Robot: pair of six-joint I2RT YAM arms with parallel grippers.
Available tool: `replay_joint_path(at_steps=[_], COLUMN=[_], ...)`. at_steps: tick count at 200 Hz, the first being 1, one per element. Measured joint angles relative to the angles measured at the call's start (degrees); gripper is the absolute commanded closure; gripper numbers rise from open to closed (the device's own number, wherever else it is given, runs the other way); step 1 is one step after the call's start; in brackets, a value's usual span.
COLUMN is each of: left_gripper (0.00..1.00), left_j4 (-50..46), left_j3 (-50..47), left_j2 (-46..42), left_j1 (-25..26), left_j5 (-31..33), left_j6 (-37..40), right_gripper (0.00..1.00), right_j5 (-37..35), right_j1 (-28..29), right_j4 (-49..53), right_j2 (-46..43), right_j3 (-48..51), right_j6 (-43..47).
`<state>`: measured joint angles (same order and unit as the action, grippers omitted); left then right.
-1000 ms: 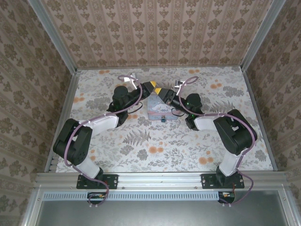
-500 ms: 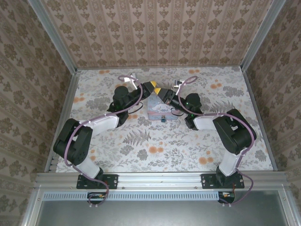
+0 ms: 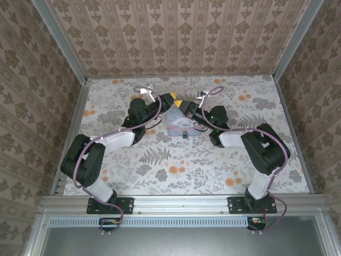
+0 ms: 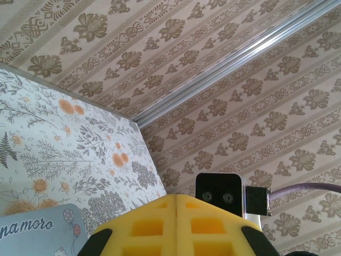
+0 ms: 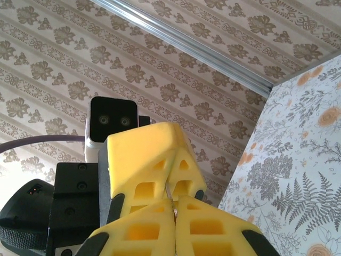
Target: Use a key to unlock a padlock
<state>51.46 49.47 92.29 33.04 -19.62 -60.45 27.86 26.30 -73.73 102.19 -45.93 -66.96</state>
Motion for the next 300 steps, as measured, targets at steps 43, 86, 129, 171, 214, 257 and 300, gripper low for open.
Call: replay_joint_path(at_steps=[43, 86, 129, 171, 214, 257, 300], left_gripper=[1.0, 1.0, 0.77, 0.56, 0.41, 0.29, 0.23], left_j4=[1.6, 1.7, 0.4, -0.3, -6.9, -23.4, -37.7], left_j3=[-1.1, -1.5, -2.1, -3.0, -5.4, -5.5, -5.5], left_j2=[0.0, 0.0, -0.1, -1.4, -7.1, -14.7, -15.0], left_j1=[0.0, 0.0, 0.0, -0.1, -1.0, -0.9, 4.6], left_j5=[0.6, 0.8, 0.4, 0.0, -1.6, -4.1, -4.8], left_j6=[0.0, 0.0, 0.1, 0.0, 1.7, 10.9, 21.6], right_gripper=[1.0, 1.0, 1.0, 1.0, 1.0, 1.0, 1.0], right_j5=[-0.1, 0.3, 1.5, 1.6, 4.1, 6.2, 7.1], right_j1=[-0.2, -0.3, -1.5, -4.0, -5.6, -10.0, -12.6], right_j4=[0.2, 0.2, -0.2, 0.7, 6.1, 16.6, 27.6], right_j2=[0.1, 0.4, 0.4, 0.1, -4.6, -12.1, -15.9], right_j3=[0.0, 0.0, 1.9, 4.6, 7.3, 9.7, 10.5], right_j6=[-0.6, -0.8, -0.8, -0.8, 0.8, 5.2, 10.1])
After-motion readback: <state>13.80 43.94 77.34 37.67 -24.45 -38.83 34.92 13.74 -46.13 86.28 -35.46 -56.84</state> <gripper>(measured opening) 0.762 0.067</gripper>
